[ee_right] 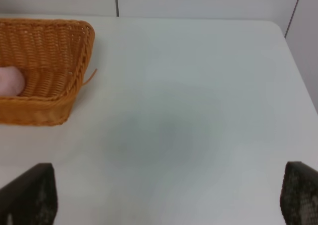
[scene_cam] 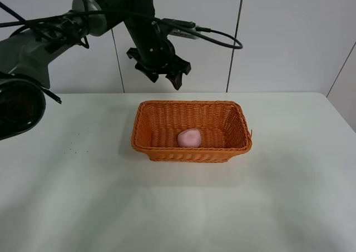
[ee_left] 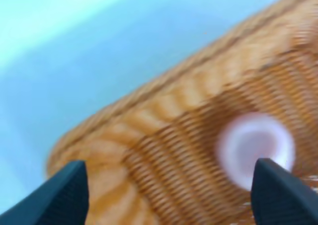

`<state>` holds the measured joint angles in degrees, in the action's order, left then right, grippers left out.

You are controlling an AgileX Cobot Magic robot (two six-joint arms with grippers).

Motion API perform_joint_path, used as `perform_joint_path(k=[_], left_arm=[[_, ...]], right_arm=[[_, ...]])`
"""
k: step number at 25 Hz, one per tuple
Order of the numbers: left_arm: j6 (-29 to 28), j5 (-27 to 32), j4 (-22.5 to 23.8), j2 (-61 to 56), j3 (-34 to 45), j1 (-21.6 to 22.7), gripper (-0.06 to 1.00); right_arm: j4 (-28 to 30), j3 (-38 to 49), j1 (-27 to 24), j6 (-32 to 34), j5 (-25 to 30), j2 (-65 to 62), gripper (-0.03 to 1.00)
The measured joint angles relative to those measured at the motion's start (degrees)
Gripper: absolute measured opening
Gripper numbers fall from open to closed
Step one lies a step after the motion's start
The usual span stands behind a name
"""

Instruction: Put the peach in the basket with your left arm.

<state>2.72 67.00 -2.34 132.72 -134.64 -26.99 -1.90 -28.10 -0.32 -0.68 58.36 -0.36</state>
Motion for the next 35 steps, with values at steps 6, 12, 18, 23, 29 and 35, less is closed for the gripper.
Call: perform_joint_path(k=[6, 12, 18, 23, 29, 35], left_arm=[[2.58, -0.05, 2.95, 0.06, 4.47, 10.84, 0.71], [2.64, -0.05, 3.03, 0.11, 5.64, 21.18, 0.71], [2.02, -0.05, 2.90, -0.53, 6.87, 22.66, 0.71], [1.82, -0.09, 2.34, -5.94, 13.72, 22.66, 0.71], [-1.11, -0.16, 0.81, -21.22, 32.03, 22.66, 0.71], [-1.37, -0.18, -0.53, -41.51, 55.90, 22.66, 0.71]], right_arm=[[0.00, 0.00, 0.00, 0.00, 0.00, 0.00, 0.69], [0.00, 0.00, 0.00, 0.00, 0.00, 0.00, 0.69], [0.00, 0.00, 0.00, 0.00, 0.00, 0.00, 0.69], [0.00, 0.00, 0.00, 0.00, 0.00, 0.00, 0.69], [0.00, 0.00, 0.00, 0.00, 0.00, 0.00, 0.69], [0.00, 0.00, 0.00, 0.00, 0.00, 0.00, 0.69]])
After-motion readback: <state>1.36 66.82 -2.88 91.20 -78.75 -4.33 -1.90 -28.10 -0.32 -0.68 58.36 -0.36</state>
